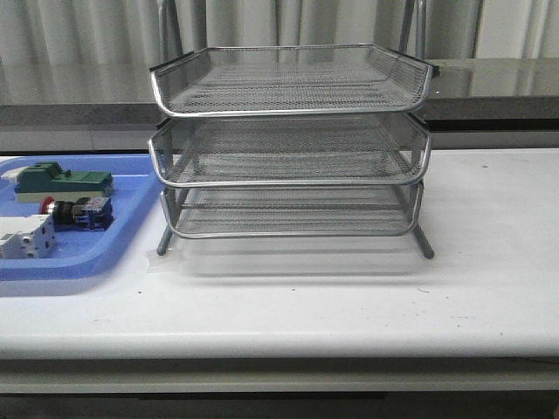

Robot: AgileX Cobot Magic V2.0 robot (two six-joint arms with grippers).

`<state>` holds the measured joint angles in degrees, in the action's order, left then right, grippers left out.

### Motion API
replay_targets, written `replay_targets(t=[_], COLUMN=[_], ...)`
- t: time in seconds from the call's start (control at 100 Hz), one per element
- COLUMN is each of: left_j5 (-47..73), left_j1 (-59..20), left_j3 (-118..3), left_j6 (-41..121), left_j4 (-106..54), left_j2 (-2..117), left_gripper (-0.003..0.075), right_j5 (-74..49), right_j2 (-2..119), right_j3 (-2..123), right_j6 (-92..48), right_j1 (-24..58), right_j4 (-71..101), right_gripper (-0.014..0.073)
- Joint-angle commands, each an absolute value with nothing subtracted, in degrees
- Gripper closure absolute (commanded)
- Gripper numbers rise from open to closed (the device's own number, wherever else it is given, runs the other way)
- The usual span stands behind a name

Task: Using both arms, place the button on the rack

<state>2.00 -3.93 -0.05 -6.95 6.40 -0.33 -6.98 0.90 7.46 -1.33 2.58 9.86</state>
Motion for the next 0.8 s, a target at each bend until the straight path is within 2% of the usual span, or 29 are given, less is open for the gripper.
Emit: replay_targets(t=[0.0, 0.42, 0.79], left_j5=[-3.05, -3.05, -3.05], left_j1=[-4.36, -4.36, -4.36], left_j3=[2.76, 2.76, 2.76], left_j6=[-7.39, -7.39, -7.39], left_j4=[6.1, 6.1, 6.1], left_j2=[-2.06, -2.06, -2.06], left_gripper=[0.074, 0.074, 0.074], right_j5=[-6.6, -29.68, -28.96], right_j2=[4.76, 31.26, 47.03], right_j3=[13.49, 34.1, 35.89], right_j6=[-1.47, -1.47, -1.47], right_j1=[2.26, 2.26, 2.26], right_j4=[11.01, 17.83, 37.44], right_gripper=[0.0654, 0.0654, 0.0654])
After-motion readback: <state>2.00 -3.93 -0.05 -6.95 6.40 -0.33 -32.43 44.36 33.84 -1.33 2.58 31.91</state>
